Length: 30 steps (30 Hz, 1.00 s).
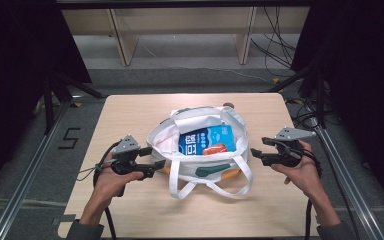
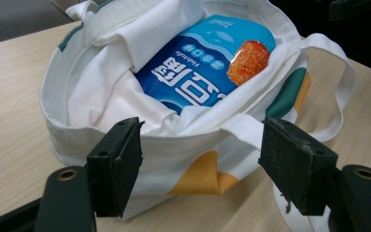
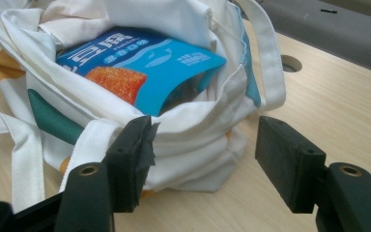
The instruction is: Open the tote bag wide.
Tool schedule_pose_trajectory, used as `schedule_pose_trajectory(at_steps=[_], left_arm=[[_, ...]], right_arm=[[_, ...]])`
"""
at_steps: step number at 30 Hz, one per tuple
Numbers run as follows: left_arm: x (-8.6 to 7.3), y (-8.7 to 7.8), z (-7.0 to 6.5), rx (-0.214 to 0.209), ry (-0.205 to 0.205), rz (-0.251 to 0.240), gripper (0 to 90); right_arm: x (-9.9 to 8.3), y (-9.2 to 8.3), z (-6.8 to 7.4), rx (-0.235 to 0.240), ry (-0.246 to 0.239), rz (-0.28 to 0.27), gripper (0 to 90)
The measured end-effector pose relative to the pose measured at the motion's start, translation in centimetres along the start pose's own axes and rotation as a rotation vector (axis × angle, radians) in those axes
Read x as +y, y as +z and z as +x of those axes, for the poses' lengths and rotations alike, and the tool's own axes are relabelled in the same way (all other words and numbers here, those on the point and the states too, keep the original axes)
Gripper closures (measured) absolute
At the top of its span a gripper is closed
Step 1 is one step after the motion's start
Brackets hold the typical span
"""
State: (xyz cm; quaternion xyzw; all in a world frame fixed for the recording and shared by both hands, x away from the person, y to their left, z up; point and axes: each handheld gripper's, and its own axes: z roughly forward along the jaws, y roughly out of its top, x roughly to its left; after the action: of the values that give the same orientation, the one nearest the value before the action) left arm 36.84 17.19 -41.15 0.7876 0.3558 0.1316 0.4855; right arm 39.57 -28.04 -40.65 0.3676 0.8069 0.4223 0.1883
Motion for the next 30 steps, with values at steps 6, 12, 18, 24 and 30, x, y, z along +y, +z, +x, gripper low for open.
schedule_pose_trajectory(at_steps=[6, 12, 18, 24, 30], left_arm=[[-0.3, -0.1, -0.3, 0.012, 0.003, 0.009, 28.3], [-1.0, -0.7, -0.2, 0.012, 0.000, 0.019, 27.1], [-2.1, -0.9, -0.5, 0.008, -0.024, 0.019, 25.5], [-3.2, -0.7, -0.9, 0.015, -0.030, 0.011, 24.9], [-4.0, -0.8, -1.3, 0.024, -0.035, 0.024, 24.1]], right_arm=[[-0.3, -0.2, 0.2, -0.006, -0.006, -0.019, 36.7], [-1.0, -0.3, 0.3, -0.011, -0.022, -0.019, 34.9], [-1.6, -1.0, 0.5, -0.012, 0.003, -0.018, 32.4], [-2.3, -1.5, 1.0, -0.027, 0.012, -0.033, 31.0], [-2.7, -2.0, 1.3, -0.017, 0.007, -0.026, 31.0]])
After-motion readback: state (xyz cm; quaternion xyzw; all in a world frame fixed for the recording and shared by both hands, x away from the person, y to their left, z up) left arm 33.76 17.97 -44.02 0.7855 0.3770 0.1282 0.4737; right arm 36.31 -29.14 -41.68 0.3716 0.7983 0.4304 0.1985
